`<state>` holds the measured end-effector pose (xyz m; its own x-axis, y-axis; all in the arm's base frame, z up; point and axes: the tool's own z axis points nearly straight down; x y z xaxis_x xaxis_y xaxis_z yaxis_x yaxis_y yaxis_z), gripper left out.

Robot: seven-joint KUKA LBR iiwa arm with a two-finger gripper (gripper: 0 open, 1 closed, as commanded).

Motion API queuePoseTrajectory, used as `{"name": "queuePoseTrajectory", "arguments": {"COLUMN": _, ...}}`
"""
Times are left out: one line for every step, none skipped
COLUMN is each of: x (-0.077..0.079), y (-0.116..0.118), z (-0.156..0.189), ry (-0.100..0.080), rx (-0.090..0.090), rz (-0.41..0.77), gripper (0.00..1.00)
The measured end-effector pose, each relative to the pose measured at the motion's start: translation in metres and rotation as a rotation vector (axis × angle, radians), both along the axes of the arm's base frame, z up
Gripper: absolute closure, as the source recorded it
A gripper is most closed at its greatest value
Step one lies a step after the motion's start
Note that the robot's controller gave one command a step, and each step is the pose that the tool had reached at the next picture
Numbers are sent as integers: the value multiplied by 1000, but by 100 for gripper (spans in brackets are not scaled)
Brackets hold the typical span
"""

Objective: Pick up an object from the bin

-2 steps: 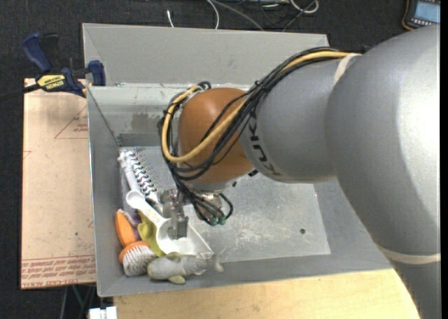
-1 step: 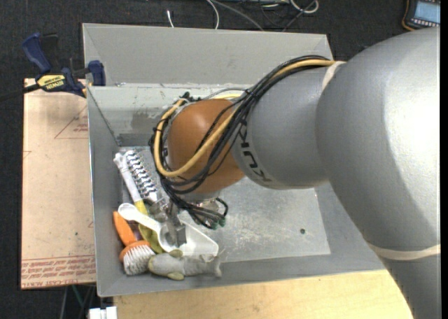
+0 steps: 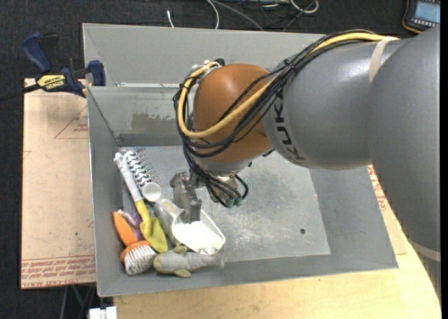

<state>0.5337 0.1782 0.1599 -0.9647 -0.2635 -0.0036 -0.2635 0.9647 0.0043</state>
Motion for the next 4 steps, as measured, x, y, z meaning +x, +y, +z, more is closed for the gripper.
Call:
{"name": "queuePoseTrajectory", "arguments": {"x": 0, "y": 0, "z": 0, "ry": 0, "rx": 0, "rz": 0, "gripper": 100}}
{"name": "queuePoseTrajectory", "arguments": {"x": 26, "y": 12, "z": -34, "ry": -1, "rx": 2, "rz": -197, "gripper": 100}}
{"name": "queuePoseTrajectory", "arguments": {"x": 16, "y": -51, "z": -25, "ry": 0, "rx": -1, "rz": -300, "gripper": 100}}
{"name": "queuePoseTrajectory", "arguments": {"x": 19, "y": -5, "z": 67, "ry": 2, "rx": 4, "rz": -216, "gripper": 100}}
